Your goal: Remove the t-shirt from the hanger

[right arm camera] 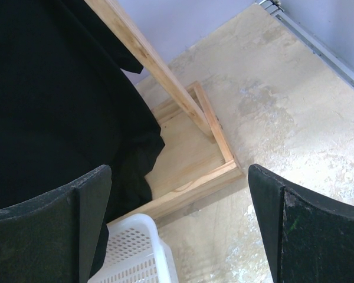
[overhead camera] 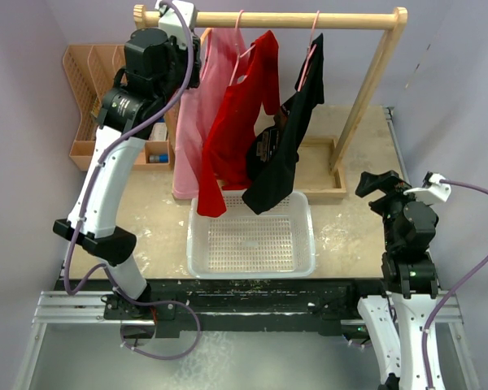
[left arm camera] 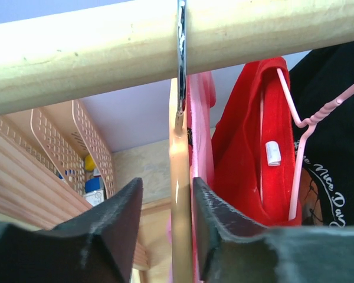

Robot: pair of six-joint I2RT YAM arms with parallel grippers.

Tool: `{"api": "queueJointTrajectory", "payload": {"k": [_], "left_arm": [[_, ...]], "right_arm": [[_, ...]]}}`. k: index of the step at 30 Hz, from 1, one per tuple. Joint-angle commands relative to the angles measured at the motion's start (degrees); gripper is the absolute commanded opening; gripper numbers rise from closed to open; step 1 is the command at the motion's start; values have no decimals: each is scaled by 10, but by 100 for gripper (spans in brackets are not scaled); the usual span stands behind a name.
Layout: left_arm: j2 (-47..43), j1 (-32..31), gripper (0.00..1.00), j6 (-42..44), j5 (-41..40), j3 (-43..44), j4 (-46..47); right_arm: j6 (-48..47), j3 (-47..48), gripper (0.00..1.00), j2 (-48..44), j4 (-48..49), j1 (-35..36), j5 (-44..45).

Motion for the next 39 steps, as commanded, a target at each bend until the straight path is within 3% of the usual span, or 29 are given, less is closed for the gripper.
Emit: {"api": "queueJointTrajectory", "payload": {"k": [1, 5, 11, 32, 39], "left_arm": [[-7, 8, 34, -5, 11, -6, 38], [-3, 12, 28, -7, 15, -15, 40], [-22, 15, 0, -8, 19, -48, 65], [-139, 16, 0, 40, 15, -167, 252], [-165, 16, 0, 36, 16, -195, 234]], "right_arm": [[6, 17, 100, -6, 10, 2, -11], [6, 16, 100, -10, 7, 2, -8], [6, 13, 100, -9, 10, 2, -9], [4, -9, 100, -6, 24, 2, -14], [-2, -8, 100, -3, 34, 2, -17]]}}
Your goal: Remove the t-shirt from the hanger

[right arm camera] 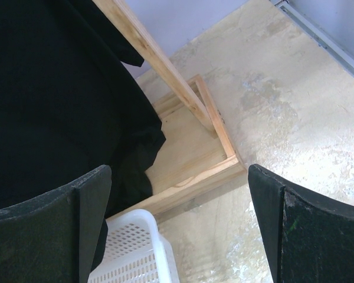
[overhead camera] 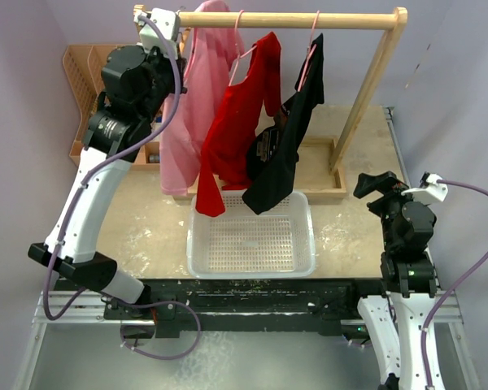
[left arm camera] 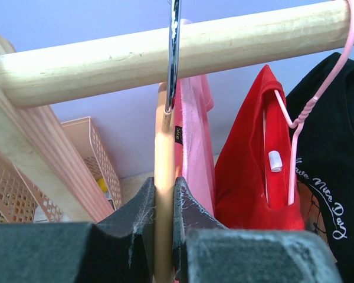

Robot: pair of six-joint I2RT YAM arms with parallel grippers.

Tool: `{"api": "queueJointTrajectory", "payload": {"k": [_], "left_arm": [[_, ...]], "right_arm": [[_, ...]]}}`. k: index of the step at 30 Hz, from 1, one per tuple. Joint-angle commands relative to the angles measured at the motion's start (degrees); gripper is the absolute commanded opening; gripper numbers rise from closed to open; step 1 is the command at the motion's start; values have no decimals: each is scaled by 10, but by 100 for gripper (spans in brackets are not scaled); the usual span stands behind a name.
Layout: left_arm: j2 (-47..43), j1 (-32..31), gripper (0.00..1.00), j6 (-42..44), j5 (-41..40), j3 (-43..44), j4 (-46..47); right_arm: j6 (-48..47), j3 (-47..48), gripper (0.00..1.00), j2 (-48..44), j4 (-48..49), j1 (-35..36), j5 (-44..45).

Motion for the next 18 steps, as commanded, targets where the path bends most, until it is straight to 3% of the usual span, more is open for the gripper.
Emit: {"api": "queueJointTrajectory", "payload": {"k": [1, 18], "left_arm": [[-46, 4, 0, 5, 4, -9, 64], [-192, 4, 0, -42, -20, -161, -81]], "right_arm": [[-8, 5, 100, -2, 33, 2, -5], [-17, 14, 100, 25, 88, 2, -36]]}}
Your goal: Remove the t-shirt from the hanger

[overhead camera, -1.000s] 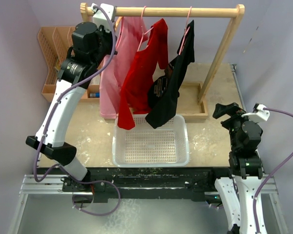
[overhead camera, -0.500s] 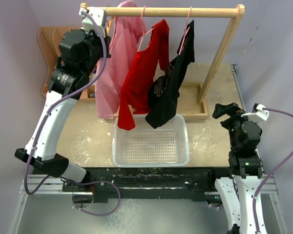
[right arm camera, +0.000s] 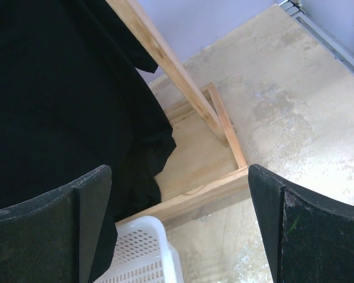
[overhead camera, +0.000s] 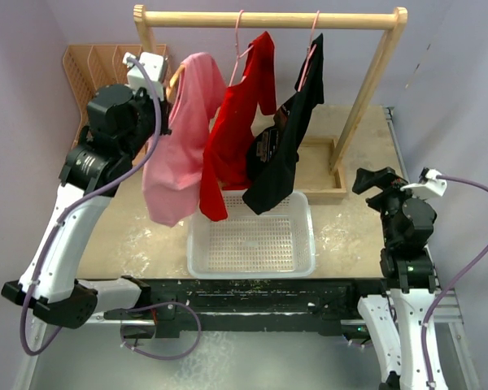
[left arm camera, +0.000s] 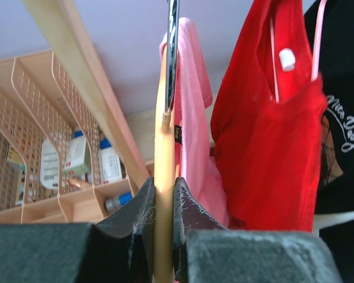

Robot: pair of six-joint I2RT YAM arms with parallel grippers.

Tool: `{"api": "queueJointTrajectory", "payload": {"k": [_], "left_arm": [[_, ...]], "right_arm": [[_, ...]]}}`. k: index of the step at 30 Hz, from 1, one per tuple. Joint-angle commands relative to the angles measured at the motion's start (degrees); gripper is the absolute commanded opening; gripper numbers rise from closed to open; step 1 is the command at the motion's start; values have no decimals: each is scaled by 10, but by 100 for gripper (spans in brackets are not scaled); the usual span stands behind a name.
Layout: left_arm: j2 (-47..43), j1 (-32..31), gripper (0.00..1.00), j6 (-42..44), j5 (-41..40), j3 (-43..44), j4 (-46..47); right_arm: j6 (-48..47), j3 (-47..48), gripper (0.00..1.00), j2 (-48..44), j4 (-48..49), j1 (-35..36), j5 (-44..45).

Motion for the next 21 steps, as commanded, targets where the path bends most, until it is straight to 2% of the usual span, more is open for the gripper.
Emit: {"api": "queueJointTrajectory", "payload": {"k": [1, 5, 10, 13, 17, 21], "left_arm": [[-64, 4, 0, -32, -15, -14, -12], [-93, 4, 0, -52, -14, -20, -64], [-125, 4, 0, -70, 7, -31, -112], [-139, 4, 0, -76, 13, -33, -143], [-161, 4, 0, -82, 17, -34, -164], [-175, 4, 0, -85, 31, -30, -177]], "right_arm": [[-13, 16, 100, 14, 59, 2, -25], [-25, 27, 99, 24, 87, 2, -54], [-40, 67, 91, 61, 114, 2, -112], [-45, 93, 89, 97, 126, 6, -148], [-60, 118, 89, 124, 147, 41, -126], [-82, 170, 89, 165, 159, 109, -91]]}}
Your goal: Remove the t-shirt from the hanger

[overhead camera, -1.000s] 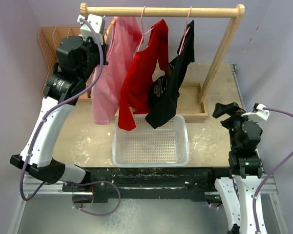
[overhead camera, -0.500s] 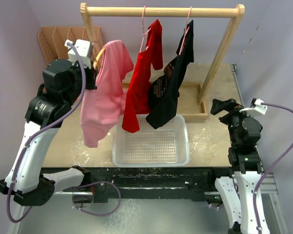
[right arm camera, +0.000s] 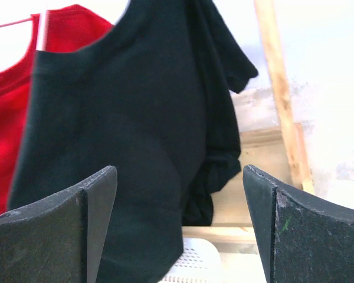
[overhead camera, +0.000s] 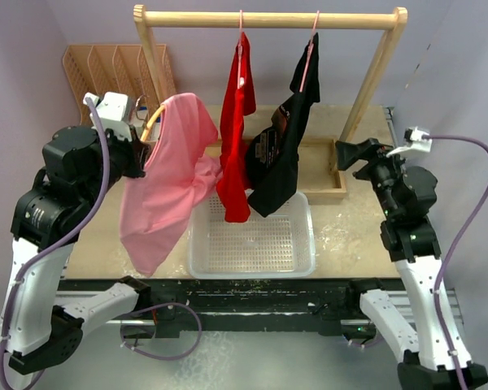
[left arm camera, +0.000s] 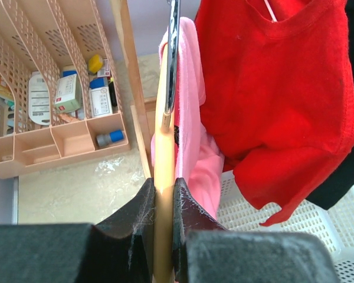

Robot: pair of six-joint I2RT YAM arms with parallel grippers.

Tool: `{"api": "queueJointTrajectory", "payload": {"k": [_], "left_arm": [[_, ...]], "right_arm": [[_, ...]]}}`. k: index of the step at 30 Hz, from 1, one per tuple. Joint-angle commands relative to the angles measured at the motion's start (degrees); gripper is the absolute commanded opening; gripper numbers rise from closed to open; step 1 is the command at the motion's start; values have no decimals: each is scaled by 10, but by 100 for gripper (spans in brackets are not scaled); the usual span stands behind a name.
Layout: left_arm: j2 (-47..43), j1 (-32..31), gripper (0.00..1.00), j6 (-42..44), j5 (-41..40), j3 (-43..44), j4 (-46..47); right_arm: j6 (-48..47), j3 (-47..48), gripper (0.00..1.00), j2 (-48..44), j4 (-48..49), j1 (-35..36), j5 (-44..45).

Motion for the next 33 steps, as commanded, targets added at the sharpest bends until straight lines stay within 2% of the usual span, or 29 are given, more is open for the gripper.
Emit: {"api": "queueJointTrajectory", "payload": {"k": [1, 9, 13, 22, 33], "left_arm": [[-26, 4, 0, -11, 23, 10, 12], [-37, 4, 0, -9, 68, 25, -8], [-54, 4, 0, -10, 69, 14, -14], [-95, 4, 0, -18, 72, -44, 8], [-119, 4, 0, -29, 62, -104, 37]], "right_arm": [[-40, 76, 88, 38, 59, 73, 30], [-139, 218, 87, 174, 71, 316, 178], [-179, 301, 86, 251, 69, 404, 200], [-228, 413, 77, 398, 103, 519, 215], [-222, 455, 69, 496, 127, 547, 202]]}}
